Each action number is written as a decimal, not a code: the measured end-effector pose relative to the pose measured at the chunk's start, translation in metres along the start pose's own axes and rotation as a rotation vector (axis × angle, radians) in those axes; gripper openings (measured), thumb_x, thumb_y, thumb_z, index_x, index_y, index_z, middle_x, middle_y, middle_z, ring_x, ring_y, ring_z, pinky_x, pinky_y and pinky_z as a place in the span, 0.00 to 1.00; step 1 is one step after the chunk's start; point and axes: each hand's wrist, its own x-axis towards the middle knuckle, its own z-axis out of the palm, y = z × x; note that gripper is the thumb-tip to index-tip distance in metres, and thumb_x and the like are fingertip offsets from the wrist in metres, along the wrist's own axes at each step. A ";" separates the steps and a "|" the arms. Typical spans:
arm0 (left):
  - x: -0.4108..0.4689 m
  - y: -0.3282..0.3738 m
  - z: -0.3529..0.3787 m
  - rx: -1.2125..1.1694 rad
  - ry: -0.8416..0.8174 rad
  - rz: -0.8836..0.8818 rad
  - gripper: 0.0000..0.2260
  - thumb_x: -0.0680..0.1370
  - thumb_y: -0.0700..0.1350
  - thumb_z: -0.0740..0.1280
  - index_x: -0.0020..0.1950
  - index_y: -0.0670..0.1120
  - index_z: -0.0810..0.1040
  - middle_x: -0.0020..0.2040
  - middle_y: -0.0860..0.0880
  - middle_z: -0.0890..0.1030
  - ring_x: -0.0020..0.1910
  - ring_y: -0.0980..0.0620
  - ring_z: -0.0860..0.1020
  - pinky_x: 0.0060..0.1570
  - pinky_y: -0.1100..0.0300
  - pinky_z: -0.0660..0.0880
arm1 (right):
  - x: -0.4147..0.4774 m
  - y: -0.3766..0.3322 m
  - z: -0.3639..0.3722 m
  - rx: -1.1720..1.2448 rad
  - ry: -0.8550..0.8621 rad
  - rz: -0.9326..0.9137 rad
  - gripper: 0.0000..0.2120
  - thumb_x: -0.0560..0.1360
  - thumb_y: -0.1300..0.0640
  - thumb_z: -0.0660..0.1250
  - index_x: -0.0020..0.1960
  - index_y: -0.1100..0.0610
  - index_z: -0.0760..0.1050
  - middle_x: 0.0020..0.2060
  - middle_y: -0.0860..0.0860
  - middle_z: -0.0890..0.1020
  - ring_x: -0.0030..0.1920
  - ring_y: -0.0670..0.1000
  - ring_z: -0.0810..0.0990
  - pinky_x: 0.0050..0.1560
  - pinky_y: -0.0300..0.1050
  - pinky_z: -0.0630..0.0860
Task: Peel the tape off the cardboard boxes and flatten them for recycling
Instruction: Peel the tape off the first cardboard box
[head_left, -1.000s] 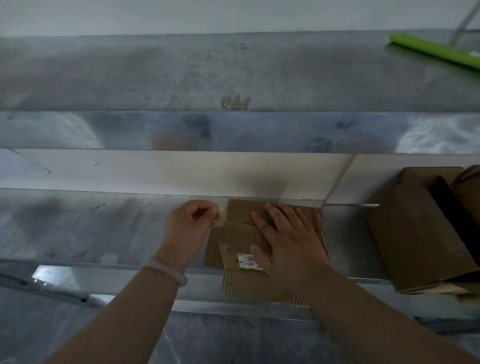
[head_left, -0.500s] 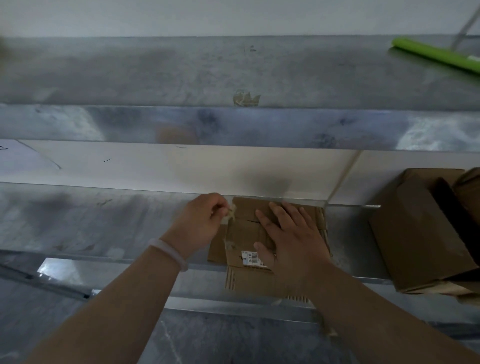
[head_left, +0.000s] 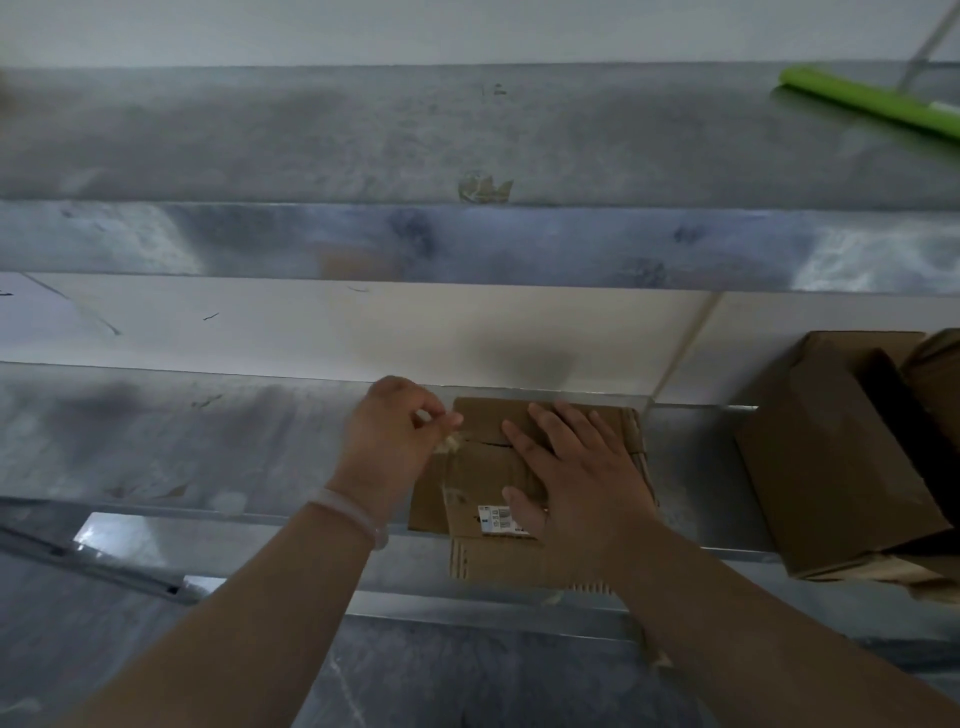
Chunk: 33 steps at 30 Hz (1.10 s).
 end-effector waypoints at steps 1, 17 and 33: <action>-0.002 0.000 -0.001 0.095 0.041 0.114 0.07 0.73 0.50 0.73 0.38 0.48 0.81 0.40 0.52 0.79 0.37 0.55 0.77 0.41 0.59 0.76 | 0.000 0.000 0.000 -0.002 0.002 0.000 0.35 0.74 0.31 0.41 0.78 0.43 0.53 0.77 0.49 0.56 0.77 0.53 0.49 0.77 0.56 0.44; -0.012 -0.001 0.002 0.174 -0.140 0.427 0.06 0.77 0.38 0.65 0.51 0.43 0.81 0.48 0.47 0.80 0.47 0.52 0.75 0.50 0.65 0.66 | 0.003 0.001 0.002 -0.021 0.023 0.007 0.34 0.74 0.32 0.44 0.76 0.44 0.59 0.76 0.51 0.62 0.76 0.56 0.55 0.76 0.57 0.47; -0.017 -0.025 -0.015 -0.470 -0.258 -0.193 0.04 0.75 0.44 0.71 0.46 0.51 0.77 0.34 0.50 0.83 0.34 0.51 0.82 0.39 0.58 0.81 | 0.008 0.002 0.001 -0.029 0.004 0.032 0.36 0.72 0.31 0.39 0.78 0.43 0.53 0.78 0.50 0.55 0.78 0.54 0.48 0.77 0.56 0.43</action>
